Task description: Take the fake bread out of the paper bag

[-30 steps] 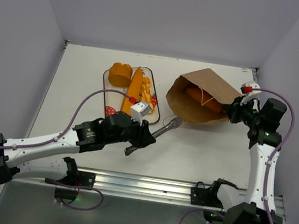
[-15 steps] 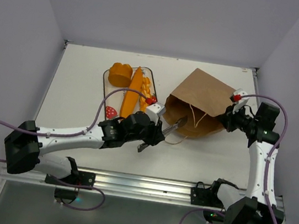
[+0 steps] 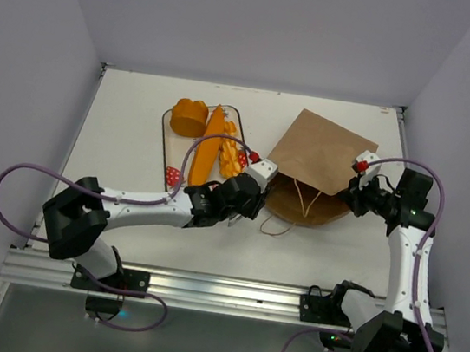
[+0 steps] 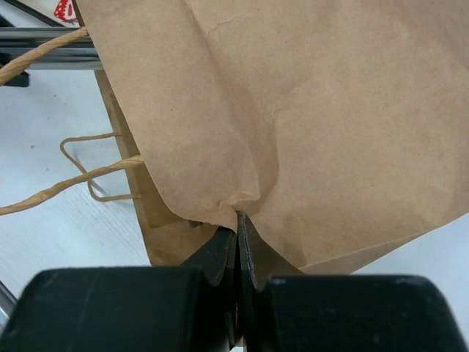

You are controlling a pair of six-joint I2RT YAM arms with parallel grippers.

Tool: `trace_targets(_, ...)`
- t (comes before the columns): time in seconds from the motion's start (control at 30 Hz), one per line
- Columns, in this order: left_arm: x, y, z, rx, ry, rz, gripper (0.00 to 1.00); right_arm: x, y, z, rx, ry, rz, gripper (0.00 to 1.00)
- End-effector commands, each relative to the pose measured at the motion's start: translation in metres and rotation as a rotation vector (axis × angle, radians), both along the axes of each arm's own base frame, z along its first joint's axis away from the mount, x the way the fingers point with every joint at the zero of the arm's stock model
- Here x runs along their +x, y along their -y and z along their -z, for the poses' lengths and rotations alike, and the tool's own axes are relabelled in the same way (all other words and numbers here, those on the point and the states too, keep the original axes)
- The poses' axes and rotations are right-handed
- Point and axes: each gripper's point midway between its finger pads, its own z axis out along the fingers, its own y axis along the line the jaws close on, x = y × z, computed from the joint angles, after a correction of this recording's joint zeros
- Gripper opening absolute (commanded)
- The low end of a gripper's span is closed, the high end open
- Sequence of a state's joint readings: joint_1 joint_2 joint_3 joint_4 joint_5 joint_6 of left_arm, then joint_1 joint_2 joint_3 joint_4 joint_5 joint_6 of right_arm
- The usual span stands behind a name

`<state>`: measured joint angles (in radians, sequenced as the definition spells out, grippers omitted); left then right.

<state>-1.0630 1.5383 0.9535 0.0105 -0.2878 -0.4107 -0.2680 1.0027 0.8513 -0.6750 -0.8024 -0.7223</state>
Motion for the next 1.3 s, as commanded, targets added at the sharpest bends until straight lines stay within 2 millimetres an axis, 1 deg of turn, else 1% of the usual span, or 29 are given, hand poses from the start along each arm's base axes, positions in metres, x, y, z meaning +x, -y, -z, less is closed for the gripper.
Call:
trace_targets(0.0, 0.028, 0.014, -0.032, -0.009, 0.153, -0.028, 0.38, -0.009, -0.007, -0.005, 0.008, 0.016, -0.035, 0.00)
trace_targets(0.13, 0.039, 0.017, -0.027, 0.045, 0.197, -0.035, 0.40, -0.009, -0.008, -0.010, 0.015, 0.018, -0.034, 0.00)
trace_targets(0.27, 0.045, 0.017, -0.020, 0.095, 0.226, -0.034, 0.41, -0.009, -0.009, -0.012, 0.025, 0.024, -0.035, 0.00)
trace_targets(0.4, 0.052, 0.017, -0.014, 0.143, 0.238, -0.044, 0.43, -0.010, -0.010, -0.011, 0.027, 0.025, -0.032, 0.00)
trace_targets(0.5, 0.056, 0.014, -0.006, 0.181, 0.240, -0.061, 0.45, -0.011, -0.010, -0.009, 0.025, 0.026, -0.030, 0.00)
trace_targets(0.67, 0.062, 0.008, -0.002, 0.200, 0.242, -0.118, 0.47, -0.010, -0.009, -0.008, 0.023, 0.036, -0.027, 0.00)
trace_targets(0.77, 0.064, 0.009, 0.001, 0.198, 0.224, -0.147, 0.47, -0.010, -0.011, -0.008, 0.034, 0.036, -0.026, 0.00)
trace_targets(0.8, 0.065, 0.012, 0.003, 0.191, 0.214, -0.151, 0.47, -0.011, -0.011, -0.007, 0.036, 0.037, -0.027, 0.00)
trace_targets(1.0, 0.066, 0.021, 0.013, 0.190, 0.178, -0.155, 0.47, -0.013, -0.013, -0.007, 0.039, 0.043, -0.037, 0.00)
trace_targets(1.03, 0.066, 0.020, 0.016, 0.204, 0.170, -0.163, 0.47, -0.013, -0.013, -0.007, 0.038, 0.043, -0.034, 0.00)
trace_targets(1.07, 0.067, 0.021, 0.015, 0.196, 0.170, -0.170, 0.47, -0.013, -0.013, -0.007, 0.039, 0.043, -0.037, 0.00)
trace_targets(1.17, 0.066, 0.016, 0.021, 0.221, 0.145, -0.202, 0.47, -0.014, -0.014, -0.006, 0.044, 0.041, -0.039, 0.00)
trace_targets(1.27, 0.066, 0.011, 0.019, 0.210, 0.147, -0.229, 0.47, -0.013, -0.014, -0.006, 0.046, 0.043, -0.038, 0.00)
